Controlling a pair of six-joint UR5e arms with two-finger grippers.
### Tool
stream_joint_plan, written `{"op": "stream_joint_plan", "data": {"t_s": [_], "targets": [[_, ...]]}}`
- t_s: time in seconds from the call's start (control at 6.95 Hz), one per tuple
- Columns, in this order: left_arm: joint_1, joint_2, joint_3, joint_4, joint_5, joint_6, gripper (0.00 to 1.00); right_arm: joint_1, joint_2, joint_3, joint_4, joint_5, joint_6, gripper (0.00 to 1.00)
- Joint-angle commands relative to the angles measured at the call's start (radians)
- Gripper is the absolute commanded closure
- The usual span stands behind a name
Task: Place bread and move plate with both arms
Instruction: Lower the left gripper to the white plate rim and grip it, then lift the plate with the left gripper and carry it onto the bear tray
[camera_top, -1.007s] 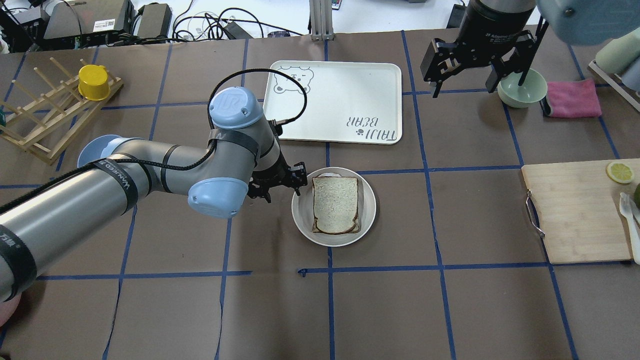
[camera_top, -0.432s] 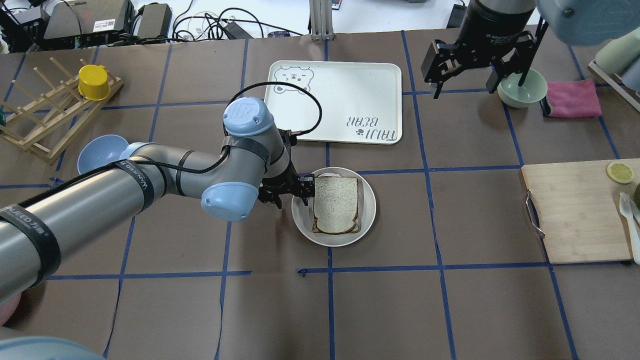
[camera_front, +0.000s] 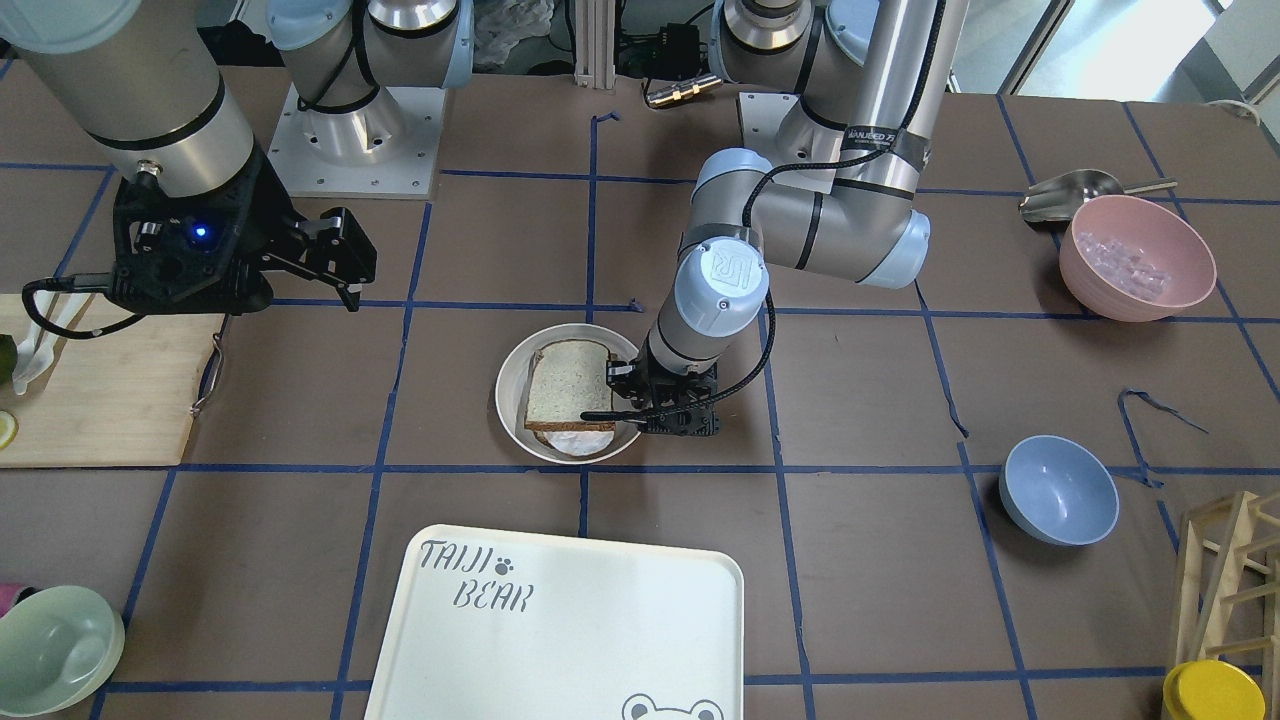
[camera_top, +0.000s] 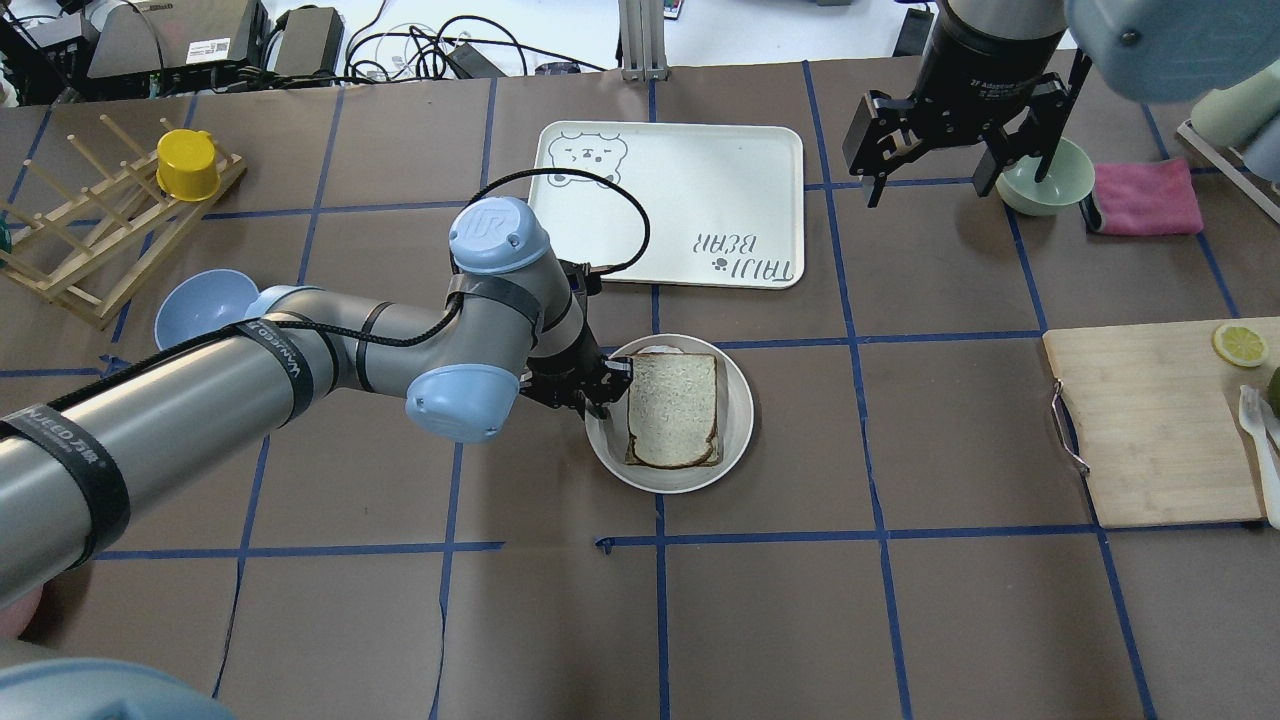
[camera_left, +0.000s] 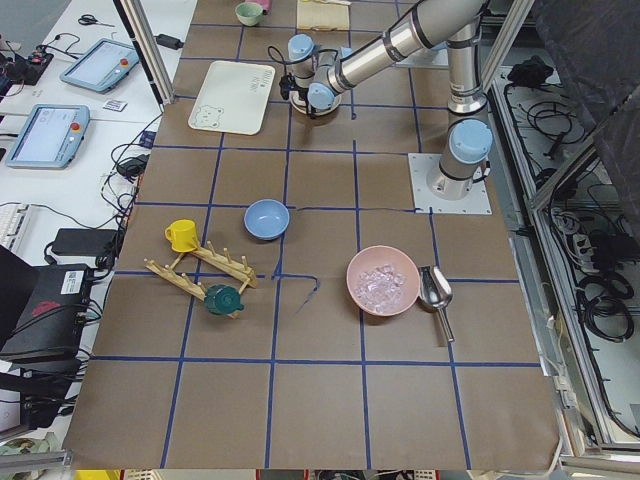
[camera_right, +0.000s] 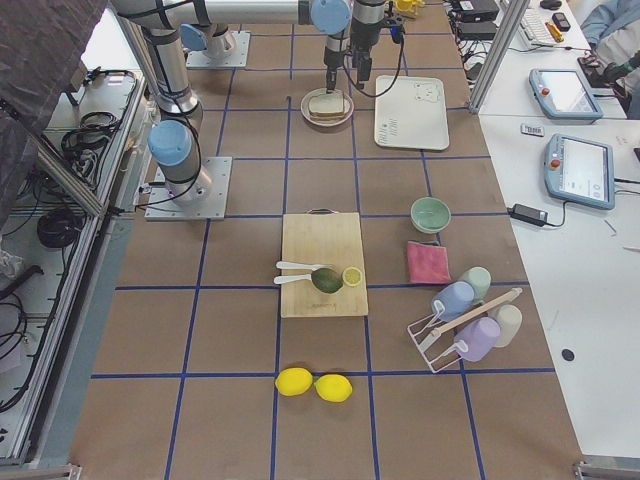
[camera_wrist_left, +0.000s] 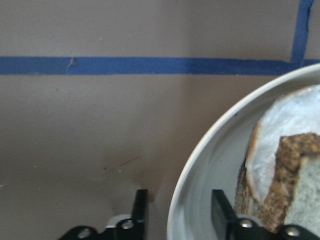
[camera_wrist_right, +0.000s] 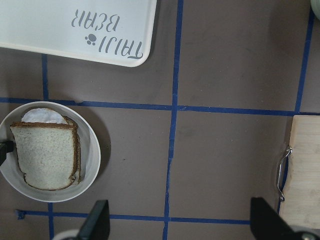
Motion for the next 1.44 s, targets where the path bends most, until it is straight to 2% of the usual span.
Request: {"op": "stream_joint_plan", "data": {"t_s": [0.0,0.43,0.86,1.15,1.29], "targets": [[-0.001,0.024,0.005,0.003,0.003,0.008,1.00,0.000,0.000,0.004,-0.001,0.000,0.001,0.00],[0.013,0.049,0.074,-0.020,0.000,-0.009,1.00,-0.002,0.000,0.004,0.000,0.000,0.003,0.00],[0.053,0.079,0.200,-0.236,-0.001,0.000,1.00,-0.002,0.000,0.004,-0.003,-0.019,0.004,0.00],[0.101,0.084,0.264,-0.319,-0.004,0.032,1.00,-0.002,0.000,0.004,-0.012,-0.043,0.006,0.00],[0.147,0.047,0.308,-0.326,-0.004,0.102,1.00,-0.002,0.000,0.004,-0.010,-0.043,0.006,0.00]]}}
